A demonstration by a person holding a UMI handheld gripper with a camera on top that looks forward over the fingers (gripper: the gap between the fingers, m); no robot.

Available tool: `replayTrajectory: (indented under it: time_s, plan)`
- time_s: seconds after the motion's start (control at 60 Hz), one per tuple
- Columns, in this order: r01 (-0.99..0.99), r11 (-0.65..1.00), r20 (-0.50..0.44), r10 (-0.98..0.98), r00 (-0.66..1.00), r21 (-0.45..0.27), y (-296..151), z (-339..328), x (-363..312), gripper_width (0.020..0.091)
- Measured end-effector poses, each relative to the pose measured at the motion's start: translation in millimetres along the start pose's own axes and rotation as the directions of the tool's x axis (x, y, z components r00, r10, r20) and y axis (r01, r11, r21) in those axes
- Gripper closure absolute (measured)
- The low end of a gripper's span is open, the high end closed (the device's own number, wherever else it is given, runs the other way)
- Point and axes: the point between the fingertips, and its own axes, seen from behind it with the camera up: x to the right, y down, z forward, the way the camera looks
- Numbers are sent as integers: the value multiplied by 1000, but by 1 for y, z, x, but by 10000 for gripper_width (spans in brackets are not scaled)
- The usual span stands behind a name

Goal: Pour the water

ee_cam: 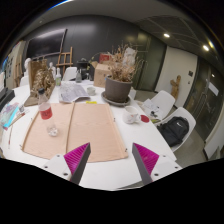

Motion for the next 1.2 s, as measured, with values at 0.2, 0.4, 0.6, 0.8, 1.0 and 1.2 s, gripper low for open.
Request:
replayTrajectory:
  time_s: [0.2, 0.4, 0.6, 0.8, 1.0, 1.2]
  plan:
    - [22, 1000, 120, -23, 993, 10, 5, 13, -119, 247]
    - [24, 994, 247, -50, 968, 108, -15, 31, -231, 246]
    - [1, 976, 269, -62, 961, 219, -51, 84, -288, 247]
    - [-43, 971, 265, -21, 964, 234, -69, 140, -307, 282]
    - [-71, 969, 291, -1, 957, 238, -73, 163, -318, 603]
    - [-60, 968, 339, -28, 940, 244, -72, 160, -328, 762]
